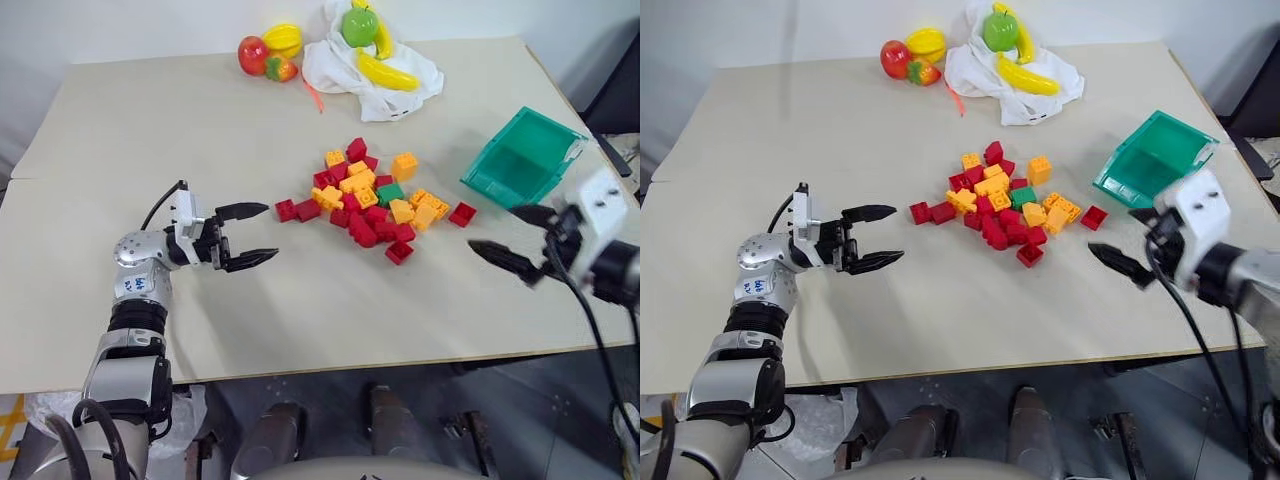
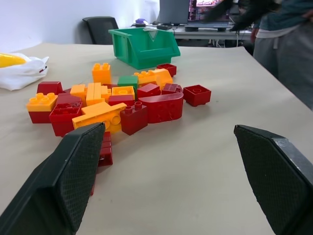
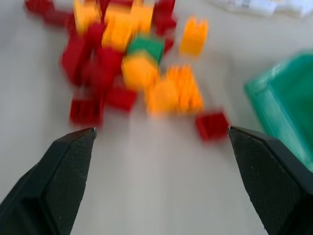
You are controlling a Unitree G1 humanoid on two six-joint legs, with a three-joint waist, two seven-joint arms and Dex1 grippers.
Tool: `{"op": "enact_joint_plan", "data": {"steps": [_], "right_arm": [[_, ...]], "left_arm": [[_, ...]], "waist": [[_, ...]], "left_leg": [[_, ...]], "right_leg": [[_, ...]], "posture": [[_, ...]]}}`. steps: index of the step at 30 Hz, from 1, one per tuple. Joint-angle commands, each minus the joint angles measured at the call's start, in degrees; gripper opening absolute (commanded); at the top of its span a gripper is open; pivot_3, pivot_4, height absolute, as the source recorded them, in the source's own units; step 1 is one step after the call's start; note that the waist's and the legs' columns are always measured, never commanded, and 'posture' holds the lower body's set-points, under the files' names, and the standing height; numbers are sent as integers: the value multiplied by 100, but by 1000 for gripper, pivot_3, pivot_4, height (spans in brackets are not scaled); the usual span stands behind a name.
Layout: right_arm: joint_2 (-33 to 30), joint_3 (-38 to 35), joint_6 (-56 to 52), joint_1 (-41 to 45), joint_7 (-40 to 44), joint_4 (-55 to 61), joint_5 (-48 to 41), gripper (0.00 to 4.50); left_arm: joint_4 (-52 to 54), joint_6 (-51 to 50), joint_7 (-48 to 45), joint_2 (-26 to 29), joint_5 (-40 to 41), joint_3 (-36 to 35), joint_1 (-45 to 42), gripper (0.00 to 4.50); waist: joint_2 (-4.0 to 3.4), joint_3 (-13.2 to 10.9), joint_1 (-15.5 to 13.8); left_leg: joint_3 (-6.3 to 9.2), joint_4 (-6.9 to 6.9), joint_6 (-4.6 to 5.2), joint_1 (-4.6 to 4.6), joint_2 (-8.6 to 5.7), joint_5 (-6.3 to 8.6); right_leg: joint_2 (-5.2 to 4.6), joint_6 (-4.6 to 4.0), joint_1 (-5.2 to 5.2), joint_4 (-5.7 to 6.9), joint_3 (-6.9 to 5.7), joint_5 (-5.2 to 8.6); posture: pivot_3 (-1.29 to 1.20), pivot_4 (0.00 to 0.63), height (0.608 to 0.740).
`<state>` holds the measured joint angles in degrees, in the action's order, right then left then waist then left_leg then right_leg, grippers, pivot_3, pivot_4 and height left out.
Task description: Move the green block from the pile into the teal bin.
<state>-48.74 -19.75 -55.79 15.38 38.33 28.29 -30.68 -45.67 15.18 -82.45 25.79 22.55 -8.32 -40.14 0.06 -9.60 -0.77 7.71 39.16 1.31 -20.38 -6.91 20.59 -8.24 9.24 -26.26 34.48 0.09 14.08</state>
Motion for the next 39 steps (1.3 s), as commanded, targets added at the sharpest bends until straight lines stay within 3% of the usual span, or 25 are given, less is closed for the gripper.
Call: {"op": "enact_joint_plan", "data": {"steps": [1,4,10,21,23,26,31,39], "right_arm": [[557,804,-169,980,-750,-675,361,4484],[1135,1518,-111,1904,-1092,-1598,733,4484],[2168,2184,31,3240,-1457,-3635,1277,4484],[2830,2721,1002,4321,-1185,-6168,2049,4484],[2812,2846,943,4395,-959,-6231,2113,4484],[2781,2821,915,4405,-827,-6085,2159,3886],[2668,2573,591,4389,-730,-5345,2010,2265],[2148,2164,242,3901,-493,-3352,1687,2175]], "left_arm": [[215,20,34,36,44,-66,21,4500],[296,7,74,18,48,-62,56,4500],[436,1,151,20,68,-93,123,4500],[941,-96,396,45,145,-160,524,4500],[1033,-127,430,58,155,-167,592,4500],[1115,-165,474,71,163,-172,640,4500],[1191,-245,532,93,133,-132,644,4500],[1590,-626,860,5,-73,184,484,4500]], "waist": [[6,-3,3],[7,-4,50],[7,-4,122],[5,-3,266],[4,-2,276],[4,-2,278],[4,-2,275],[4,-3,244]], "left_leg": [[-1,0,0,0,3,0],[-11,0,2,-9,1,-1],[-13,-4,8,-17,-1,1],[-12,-2,13,-15,-4,4],[-12,-2,12,-13,-3,4],[-12,1,12,-13,-2,4],[-13,3,12,-13,-4,4],[-15,2,13,-18,-7,4]], "right_leg": [[3,-1,-1,-1,2,-1],[3,4,-11,9,10,-10],[4,3,-20,6,7,-12],[2,2,-23,14,2,-12],[3,2,-24,17,2,-12],[3,2,-24,20,2,-12],[3,2,-25,25,4,-12],[1,2,-31,24,4,-12]], "posture": [[0,150,740],[0,150,740],[0,150,740],[0,150,740],[0,150,740],[0,150,740],[0,150,740],[0,150,740]]}}
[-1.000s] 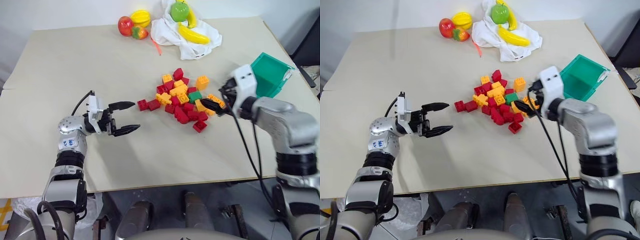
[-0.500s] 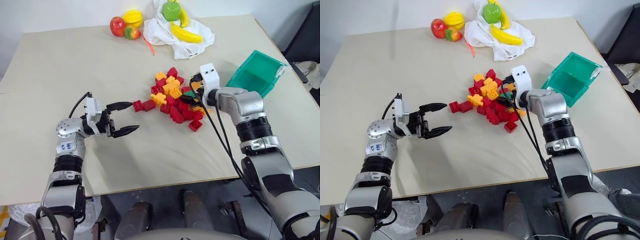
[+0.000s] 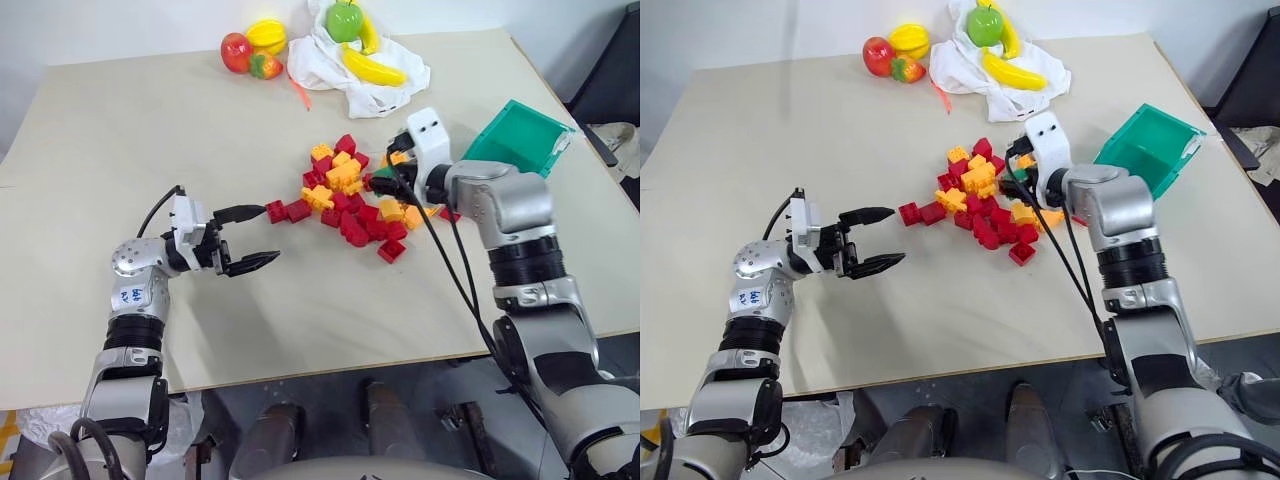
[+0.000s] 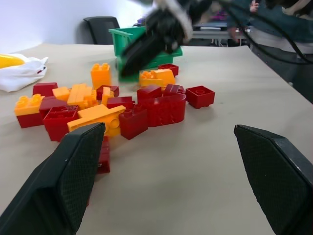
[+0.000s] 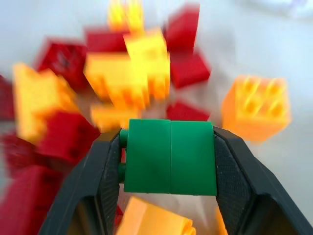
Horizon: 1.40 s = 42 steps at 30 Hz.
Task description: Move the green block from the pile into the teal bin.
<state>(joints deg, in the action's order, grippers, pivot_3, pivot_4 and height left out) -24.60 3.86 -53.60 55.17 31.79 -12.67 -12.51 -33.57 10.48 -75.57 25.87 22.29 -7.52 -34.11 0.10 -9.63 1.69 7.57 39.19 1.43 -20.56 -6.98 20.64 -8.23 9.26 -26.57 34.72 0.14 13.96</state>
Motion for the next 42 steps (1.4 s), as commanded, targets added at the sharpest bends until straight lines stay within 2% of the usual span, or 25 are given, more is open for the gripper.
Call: {"op": "enact_joint_plan", "data": {"steps": [1,3,5,9,12,16,20,23,25,29,35,38,42], "right_arm": [[-480,-231,69,-209,219,1043,-105,2175],[-864,-316,299,-470,308,1467,-30,2175],[-1547,-259,731,-780,553,1660,239,2175],[-2481,-157,1466,-1031,753,1183,706,2175],[-2662,-151,2203,-862,814,230,910,2175],[-2500,-90,3379,-362,824,-1311,1142,2175],[-2203,-69,4553,356,772,-3083,1345,3454],[-2101,-109,5088,724,571,-3965,1498,4463],[-2085,-125,5264,739,625,-4042,1506,4463],[-2136,-329,4838,161,1020,-2833,1146,4463],[-2310,-956,3295,-2039,1947,598,-169,4463],[-2433,-1233,3381,-3168,2510,1523,-635,4463],[-2311,-1675,3600,-4221,3132,2069,-1327,4463]], "left_arm": [[499,-327,312,-43,-103,195,-174,4500],[655,-634,614,-133,-215,355,-303,4500],[699,-853,808,-287,-366,579,-532,4500],[582,-1190,1105,-580,-512,814,-943,4500],[227,-1090,1287,-722,-696,902,-1213,4500],[-277,-800,1315,-835,-922,1024,-1483,4500],[-784,-285,1881,-924,-1098,854,-1715,4500],[-903,-62,1698,-892,-1099,905,-1725,4500],[-824,-23,1592,-852,-1072,920,-1649,4500],[-447,-85,1407,-672,-1027,932,-1367,4500],[223,-580,1309,-265,-782,690,-852,4500],[422,-752,1339,127,-802,550,-450,4500],[701,-692,1217,584,-641,268,243,4500]], "waist": [[0,0,-5],[1,0,-40],[1,-1,-131],[2,-1,-165],[2,-1,-117],[0,-2,-23],[0,-3,5],[0,-3,-5],[0,-3,-12],[-1,-3,-10],[-2,-3,-32],[-3,-2,-49],[-4,-2,-51]], "left_leg": [[0,0,0,0,0,0],[3,0,0,-2,-2,0],[4,3,3,-5,-12,0],[-19,5,22,-8,-26,0],[-38,3,24,-7,-20,0],[-49,-3,21,0,-11,-2],[-52,-4,22,0,-12,-2],[-50,-7,21,0,-11,-2],[-49,-8,22,0,-12,-1],[-40,-7,23,-7,-13,-1],[-16,9,22,-40,-9,0],[-14,26,24,-47,-15,1],[-19,37,27,-41,-16,3]], "right_leg": [[0,0,0,1,0,0],[-1,0,1,2,-1,0],[-9,2,2,1,-1,-1],[-21,21,4,-18,7,-11],[-19,30,5,-31,13,-16],[-13,30,4,-30,16,-16],[-14,31,3,-32,19,-17],[-13,31,2,-34,18,-17],[-14,31,2,-37,17,-17],[-16,31,1,-46,13,-17],[-14,31,-11,-49,-6,-17],[-16,38,-11,-46,-5,-21],[-15,40,-4,-38,2,-25]], "posture": [[0,150,740],[0,150,740],[0,150,740],[0,150,740],[0,150,740],[0,150,740],[0,150,740],[0,150,740],[0,150,740],[0,150,740],[0,150,740],[0,150,740],[0,150,740]]}}
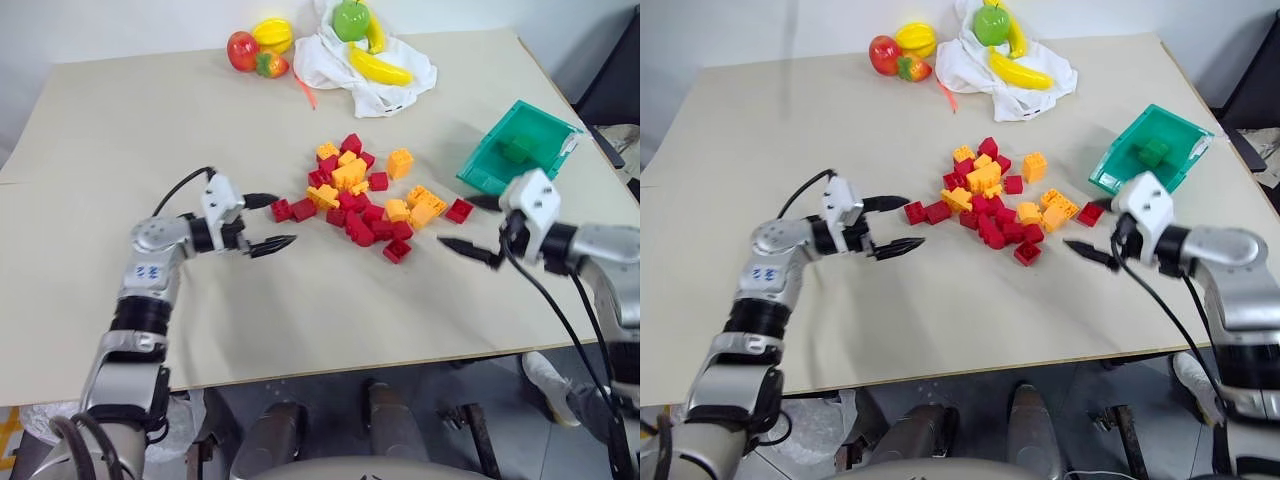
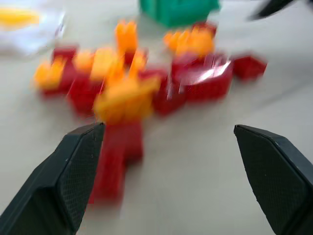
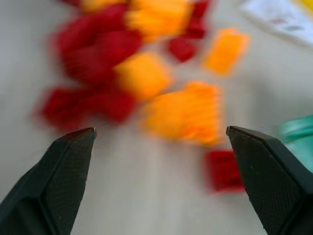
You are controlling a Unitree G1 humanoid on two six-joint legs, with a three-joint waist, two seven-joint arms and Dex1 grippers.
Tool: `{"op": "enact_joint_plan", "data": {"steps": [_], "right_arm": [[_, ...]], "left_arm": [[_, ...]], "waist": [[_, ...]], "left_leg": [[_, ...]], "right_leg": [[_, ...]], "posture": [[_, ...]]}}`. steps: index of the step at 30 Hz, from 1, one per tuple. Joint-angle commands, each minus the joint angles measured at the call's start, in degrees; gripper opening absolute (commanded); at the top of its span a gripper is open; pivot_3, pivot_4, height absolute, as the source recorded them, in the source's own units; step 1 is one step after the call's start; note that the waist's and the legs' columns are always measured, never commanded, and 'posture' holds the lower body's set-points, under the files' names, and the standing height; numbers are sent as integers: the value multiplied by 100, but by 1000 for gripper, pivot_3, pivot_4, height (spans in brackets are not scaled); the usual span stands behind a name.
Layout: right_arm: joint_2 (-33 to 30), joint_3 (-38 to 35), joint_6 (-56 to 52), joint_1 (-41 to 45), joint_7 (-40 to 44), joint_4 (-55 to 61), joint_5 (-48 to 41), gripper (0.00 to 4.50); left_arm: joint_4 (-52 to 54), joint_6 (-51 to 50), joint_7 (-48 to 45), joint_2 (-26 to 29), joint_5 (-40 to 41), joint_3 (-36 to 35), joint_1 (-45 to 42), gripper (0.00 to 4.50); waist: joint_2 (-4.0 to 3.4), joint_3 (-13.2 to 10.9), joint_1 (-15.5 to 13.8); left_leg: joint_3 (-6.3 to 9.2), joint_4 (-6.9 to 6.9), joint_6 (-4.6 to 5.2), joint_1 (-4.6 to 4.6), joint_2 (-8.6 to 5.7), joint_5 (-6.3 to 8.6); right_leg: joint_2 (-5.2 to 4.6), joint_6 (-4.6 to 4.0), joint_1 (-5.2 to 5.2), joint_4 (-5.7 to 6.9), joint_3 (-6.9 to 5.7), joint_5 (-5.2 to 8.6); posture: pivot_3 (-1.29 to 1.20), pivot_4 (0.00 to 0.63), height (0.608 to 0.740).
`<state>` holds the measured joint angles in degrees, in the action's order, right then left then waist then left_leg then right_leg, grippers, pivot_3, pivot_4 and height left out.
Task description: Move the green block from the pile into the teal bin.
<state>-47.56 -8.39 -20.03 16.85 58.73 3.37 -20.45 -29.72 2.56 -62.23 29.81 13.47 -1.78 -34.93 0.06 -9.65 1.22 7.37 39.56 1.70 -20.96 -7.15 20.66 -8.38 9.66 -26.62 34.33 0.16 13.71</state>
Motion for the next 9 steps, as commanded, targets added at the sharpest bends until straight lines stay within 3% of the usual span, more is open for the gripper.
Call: {"op": "enact_joint_plan", "data": {"steps": [1,9], "right_arm": [[-19,-530,375,-626,616,475,-614,4463],[-79,-900,1258,-1189,1141,-350,-555,4463]], "left_arm": [[325,146,-265,275,382,-424,478,4500],[508,117,-620,716,693,-835,1054,4500]], "waist": [[0,0,-7],[0,0,-133]], "left_leg": [[0,2,0,3,0,0],[-14,29,1,31,1,2]], "right_leg": [[0,0,3,2,0,0],[1,-8,31,5,12,-10]], "posture": [[0,150,740],[0,150,740]]}}
